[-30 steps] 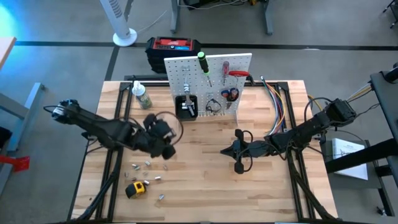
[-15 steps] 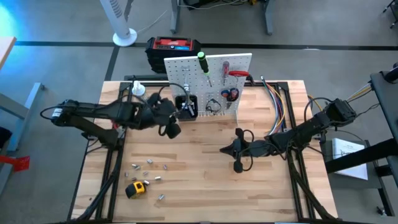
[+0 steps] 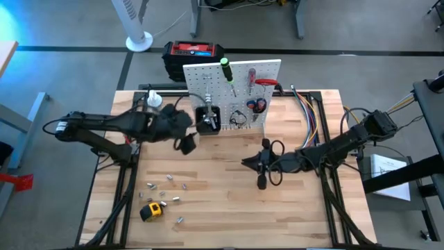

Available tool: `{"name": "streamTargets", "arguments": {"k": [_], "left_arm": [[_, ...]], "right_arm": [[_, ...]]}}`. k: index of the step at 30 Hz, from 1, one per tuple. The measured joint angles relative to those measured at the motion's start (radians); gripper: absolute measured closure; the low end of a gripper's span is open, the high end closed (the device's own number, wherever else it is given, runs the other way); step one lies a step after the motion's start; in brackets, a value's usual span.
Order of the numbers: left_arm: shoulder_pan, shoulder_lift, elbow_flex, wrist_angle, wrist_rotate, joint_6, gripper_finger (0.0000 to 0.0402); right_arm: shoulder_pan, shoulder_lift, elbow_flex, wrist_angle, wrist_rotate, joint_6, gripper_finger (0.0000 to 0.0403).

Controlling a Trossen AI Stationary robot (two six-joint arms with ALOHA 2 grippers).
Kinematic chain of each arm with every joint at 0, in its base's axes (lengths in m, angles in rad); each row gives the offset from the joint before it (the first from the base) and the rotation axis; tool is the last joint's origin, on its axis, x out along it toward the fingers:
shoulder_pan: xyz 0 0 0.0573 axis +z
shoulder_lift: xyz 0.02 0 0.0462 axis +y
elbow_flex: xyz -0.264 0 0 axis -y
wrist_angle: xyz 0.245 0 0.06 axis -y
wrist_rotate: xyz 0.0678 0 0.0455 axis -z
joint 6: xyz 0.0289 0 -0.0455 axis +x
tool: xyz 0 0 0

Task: Hang tools onto peg board
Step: Put the silver socket into the black bin on the pegboard

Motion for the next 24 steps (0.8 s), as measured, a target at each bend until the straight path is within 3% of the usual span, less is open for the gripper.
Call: {"name": "streamTargets", "arguments": {"k": [6,12,19,24], "left_arm": [[-0.190,-0.087,-0.063,-0.160,0.005,-0.098,0.0105],[-0.368,-0.122,-0.210,-0.203,0.185,-0.193,0.0107],[-0.377,-0.060,-0.380,-0.195,0.282,-0.134,0.0137],[-0.377,-0.017,-0.489,-0.024,0.278,-0.022,0.0169]], "right_arm": [[-0.011,0.075,0.040,0.005,0.000,-0.013,0.0317],[-0.011,0.219,0.074,0.000,0.000,-0.067,0.0261],[-0.008,0.347,0.139,-0.011,-0.034,-0.068,0.0235],[-0.008,0.342,0.159,-0.043,-0.053,-0.101,0.0234]]}}
